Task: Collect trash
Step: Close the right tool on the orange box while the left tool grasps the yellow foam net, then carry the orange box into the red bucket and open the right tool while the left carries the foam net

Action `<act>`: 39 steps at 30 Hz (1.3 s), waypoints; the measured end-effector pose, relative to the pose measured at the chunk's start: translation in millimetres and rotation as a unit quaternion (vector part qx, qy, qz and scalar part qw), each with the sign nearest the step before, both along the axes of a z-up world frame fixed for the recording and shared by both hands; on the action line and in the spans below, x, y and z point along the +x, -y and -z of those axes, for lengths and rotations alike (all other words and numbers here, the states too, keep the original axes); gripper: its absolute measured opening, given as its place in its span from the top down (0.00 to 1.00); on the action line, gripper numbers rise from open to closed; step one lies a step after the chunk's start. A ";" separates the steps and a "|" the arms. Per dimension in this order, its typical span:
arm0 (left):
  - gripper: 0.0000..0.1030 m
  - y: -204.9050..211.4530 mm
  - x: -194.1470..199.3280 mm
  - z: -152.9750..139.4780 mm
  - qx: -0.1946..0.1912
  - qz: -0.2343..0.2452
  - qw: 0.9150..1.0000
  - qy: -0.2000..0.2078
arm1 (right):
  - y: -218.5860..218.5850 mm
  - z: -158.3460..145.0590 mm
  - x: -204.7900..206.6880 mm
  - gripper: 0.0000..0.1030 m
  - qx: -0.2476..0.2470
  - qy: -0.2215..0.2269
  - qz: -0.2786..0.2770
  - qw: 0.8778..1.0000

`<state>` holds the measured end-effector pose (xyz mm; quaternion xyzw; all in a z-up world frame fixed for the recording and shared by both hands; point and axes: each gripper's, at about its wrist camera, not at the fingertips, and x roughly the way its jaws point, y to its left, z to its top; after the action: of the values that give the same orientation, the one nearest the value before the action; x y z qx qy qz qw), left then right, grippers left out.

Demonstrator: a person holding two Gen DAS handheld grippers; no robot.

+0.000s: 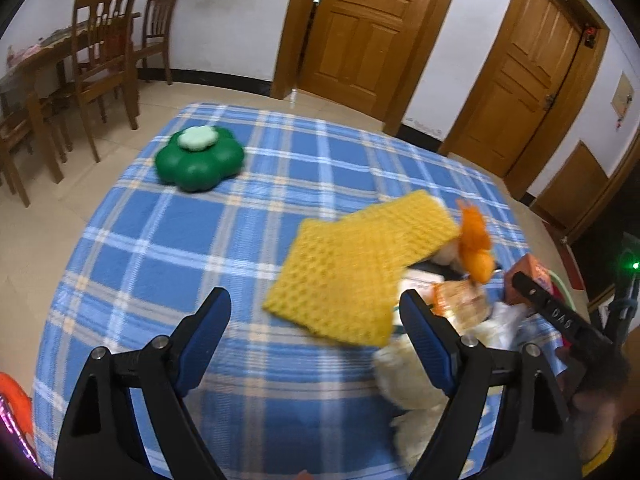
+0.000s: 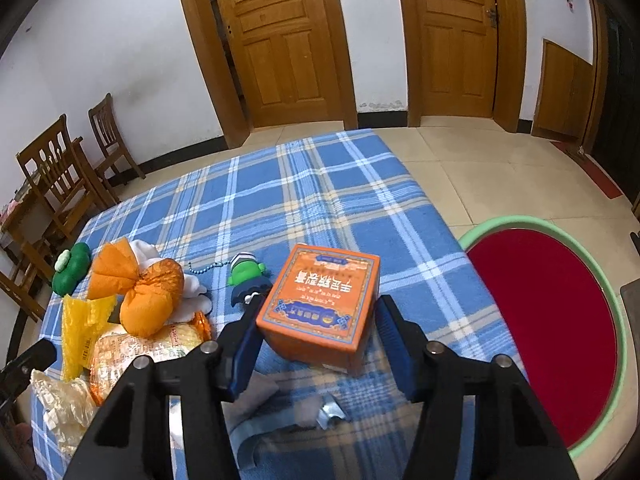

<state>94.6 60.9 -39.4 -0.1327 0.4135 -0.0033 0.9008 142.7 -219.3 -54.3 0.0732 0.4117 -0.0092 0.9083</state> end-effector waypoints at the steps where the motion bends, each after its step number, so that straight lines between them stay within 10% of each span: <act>1: 0.17 3.3 2.7 -1.0 -0.003 0.004 1.000 0.001 | 1.4 -1.7 -1.9 0.43 0.001 0.002 0.001 1.000; 20: 0.83 6.4 22.2 16.2 -0.039 0.023 0.999 -0.010 | 15.8 -26.1 -43.8 0.43 0.003 0.026 0.008 1.000; 39: 0.88 13.2 -18.0 -47.1 -0.073 0.059 0.993 0.068 | 34.7 -60.7 -90.2 0.43 -0.006 0.060 0.026 0.998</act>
<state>76.6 47.8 7.7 -0.1725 0.3571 -0.0956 0.9130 52.5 -254.1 6.5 0.0792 0.3546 -0.0309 0.9311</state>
